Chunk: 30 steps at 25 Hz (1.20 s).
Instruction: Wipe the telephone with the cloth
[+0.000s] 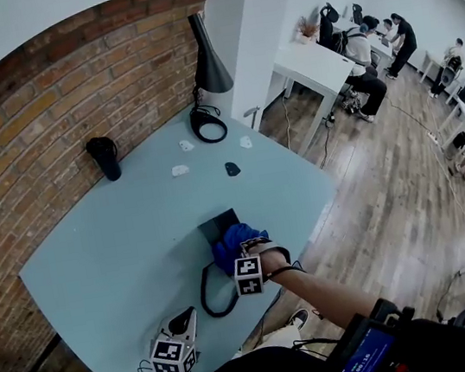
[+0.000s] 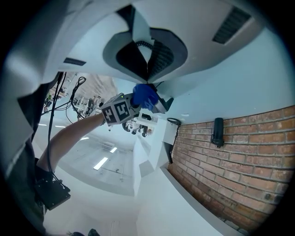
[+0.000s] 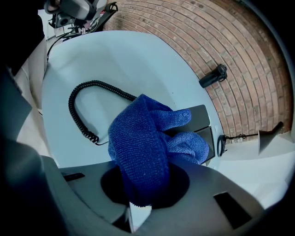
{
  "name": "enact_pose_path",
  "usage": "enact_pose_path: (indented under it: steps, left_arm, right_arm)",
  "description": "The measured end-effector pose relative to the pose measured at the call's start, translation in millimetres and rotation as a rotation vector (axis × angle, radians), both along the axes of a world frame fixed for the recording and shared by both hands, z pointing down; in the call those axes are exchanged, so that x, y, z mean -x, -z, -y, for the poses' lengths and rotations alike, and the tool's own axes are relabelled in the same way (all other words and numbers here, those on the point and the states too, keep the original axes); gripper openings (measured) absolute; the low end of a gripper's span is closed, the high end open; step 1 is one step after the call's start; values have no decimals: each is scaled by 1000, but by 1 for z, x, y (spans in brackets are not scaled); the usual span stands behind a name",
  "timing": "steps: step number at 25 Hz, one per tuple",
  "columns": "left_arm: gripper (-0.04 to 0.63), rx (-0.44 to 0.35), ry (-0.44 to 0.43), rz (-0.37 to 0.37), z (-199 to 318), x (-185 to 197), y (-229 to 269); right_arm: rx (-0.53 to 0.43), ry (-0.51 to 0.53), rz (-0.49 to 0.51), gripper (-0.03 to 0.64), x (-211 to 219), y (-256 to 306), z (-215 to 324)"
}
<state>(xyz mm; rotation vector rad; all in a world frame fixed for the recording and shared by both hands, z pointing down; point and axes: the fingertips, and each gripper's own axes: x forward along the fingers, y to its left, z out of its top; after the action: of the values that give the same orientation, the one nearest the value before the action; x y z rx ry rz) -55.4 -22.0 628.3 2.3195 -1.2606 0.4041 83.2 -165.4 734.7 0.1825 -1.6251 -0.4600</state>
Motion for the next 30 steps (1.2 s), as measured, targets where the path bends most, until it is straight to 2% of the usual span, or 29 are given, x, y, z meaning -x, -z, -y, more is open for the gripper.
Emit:
enact_pose_path:
  steps: [10,18,22,25,27,30]
  left_arm:
    - [6,-31,7,-2,4,1,4]
    - [6,-59,-29,4,16,-9,12]
    - [6,-54,-44,-6,12,-16,11]
    - [6,-49,-46,-9,8,-17,10]
    - [6,-48,-30,-13,6,-11,10]
    - [6,-38,3,-21,5,0,9]
  right_arm:
    - [21,-28,8,51,-7,-11,-17]
    - [59,-68,23,51,-10,-15,-32]
    - [150,-93,-30,51,-21,-34,-65]
    - [183,-85,-60,49,-31,-47,-82]
    - [274,-123,-18,49,-32,-43,-85]
    - [447,-273,103,51,-29,-7,-69]
